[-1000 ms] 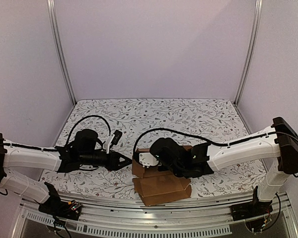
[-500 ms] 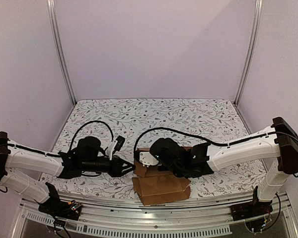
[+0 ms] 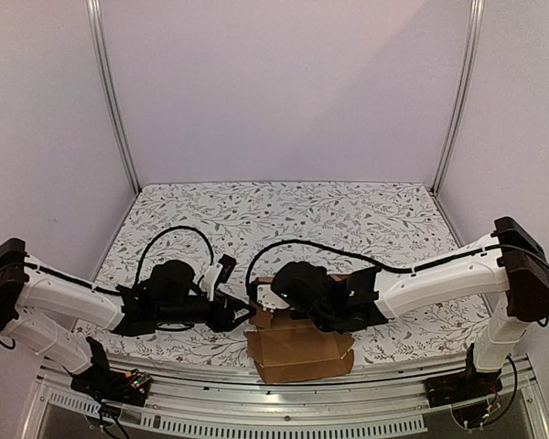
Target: Fold the paper box
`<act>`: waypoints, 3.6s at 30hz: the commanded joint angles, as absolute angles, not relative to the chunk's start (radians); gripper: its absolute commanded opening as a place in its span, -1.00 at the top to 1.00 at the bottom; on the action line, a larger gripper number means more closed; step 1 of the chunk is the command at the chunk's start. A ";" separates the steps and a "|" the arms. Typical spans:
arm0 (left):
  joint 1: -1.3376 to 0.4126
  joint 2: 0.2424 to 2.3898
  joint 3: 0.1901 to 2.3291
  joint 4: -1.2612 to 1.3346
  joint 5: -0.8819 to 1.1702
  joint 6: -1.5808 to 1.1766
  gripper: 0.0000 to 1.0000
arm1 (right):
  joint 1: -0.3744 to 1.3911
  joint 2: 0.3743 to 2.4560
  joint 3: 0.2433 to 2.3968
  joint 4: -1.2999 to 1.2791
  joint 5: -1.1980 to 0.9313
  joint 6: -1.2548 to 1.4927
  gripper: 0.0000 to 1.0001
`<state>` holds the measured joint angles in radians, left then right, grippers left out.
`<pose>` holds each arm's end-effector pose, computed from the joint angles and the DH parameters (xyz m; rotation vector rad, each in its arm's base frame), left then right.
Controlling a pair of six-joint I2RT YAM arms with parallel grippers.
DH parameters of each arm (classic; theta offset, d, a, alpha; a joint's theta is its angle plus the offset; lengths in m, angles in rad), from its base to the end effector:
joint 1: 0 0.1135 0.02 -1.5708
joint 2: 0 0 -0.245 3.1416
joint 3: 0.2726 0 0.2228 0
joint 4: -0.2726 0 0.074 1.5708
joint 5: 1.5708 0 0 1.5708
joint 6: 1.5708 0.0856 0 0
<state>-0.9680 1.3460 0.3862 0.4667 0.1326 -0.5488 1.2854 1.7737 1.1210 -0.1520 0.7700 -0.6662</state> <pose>0.1480 -0.2350 0.1358 0.5524 2.1697 -1.0277 0.1614 0.3384 0.1732 -1.5756 1.4881 -0.5629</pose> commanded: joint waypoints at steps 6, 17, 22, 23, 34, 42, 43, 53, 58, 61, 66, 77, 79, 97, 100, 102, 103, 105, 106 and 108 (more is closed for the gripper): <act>-1.046 1.372 0.418 0.498 0.024 -0.517 -0.04 | 1.321 1.823 1.164 -0.189 0.851 -0.612 1.00; -1.119 1.371 0.404 0.479 -0.074 -0.524 -0.08 | 1.344 1.845 1.158 -0.179 0.917 -0.600 1.00; -1.142 1.361 0.402 0.462 -0.086 -0.532 -0.08 | 1.349 1.843 1.150 -0.175 0.933 -0.598 1.00; -1.146 1.357 0.401 0.457 -0.090 -0.533 -0.08 | 1.350 1.840 1.150 -0.175 0.932 -0.598 1.00; -1.157 1.288 0.384 0.397 -0.115 -0.539 -0.10 | 1.349 1.809 1.166 -0.206 0.889 -0.574 1.00; -1.157 1.278 0.376 0.392 -0.102 -0.545 -0.22 | 1.349 1.793 1.177 -0.242 0.846 -0.547 1.00; -1.157 1.279 0.375 0.389 -0.103 -0.545 -0.24 | 1.349 1.791 1.177 -0.244 0.843 -0.543 1.00; -1.158 1.238 0.357 0.361 -0.110 -0.559 -0.40 | 1.348 1.786 1.193 -0.281 0.830 -0.510 1.00; -1.161 1.250 0.355 0.370 -0.104 -0.560 -0.40 | 1.350 1.791 1.195 -0.281 0.826 -0.508 1.00; -1.168 1.275 0.363 0.383 -0.092 -0.560 -0.39 | 1.350 1.797 1.199 -0.281 0.844 -0.510 1.00; -1.187 1.305 0.375 0.393 -0.096 -0.565 -0.38 | 1.350 1.820 1.196 -0.273 0.874 -0.518 1.00; -1.219 1.308 0.373 0.397 -0.125 -0.578 -0.38 | 1.374 1.847 1.124 -0.110 0.979 -0.570 1.00; -1.222 1.312 0.371 0.400 -0.132 -0.578 -0.38 | 1.375 1.857 1.112 -0.082 0.993 -0.576 1.00; -1.223 1.243 0.324 0.345 -0.196 -0.564 -0.38 | 1.392 1.908 1.051 0.080 1.062 -0.626 1.00; -1.223 1.232 0.314 0.347 -0.202 -0.557 -0.39 | 1.394 1.908 1.041 0.102 1.070 -0.631 1.00; -1.223 1.237 0.318 0.348 -0.206 -0.550 -0.39 | 1.398 1.911 1.034 0.120 1.079 -0.640 1.00; -1.222 1.240 0.320 0.347 -0.206 -0.545 -0.39 | 1.399 1.912 1.030 0.127 1.082 -0.645 1.00; -1.221 1.244 0.324 0.339 -0.206 -0.539 -0.39 | 1.402 1.913 1.024 0.141 1.087 -0.652 1.00; -1.221 1.243 0.326 0.331 -0.206 -0.534 -0.39 | 1.402 1.916 1.021 0.147 1.090 -0.654 1.00; -1.221 1.231 0.330 0.309 -0.199 -0.531 -0.38 | 1.406 1.919 1.013 0.160 1.098 -0.662 1.00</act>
<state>-1.2072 1.2419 0.3283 0.3634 -0.1928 -0.5568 1.3918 1.8885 1.0351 0.1062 1.0698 -0.6563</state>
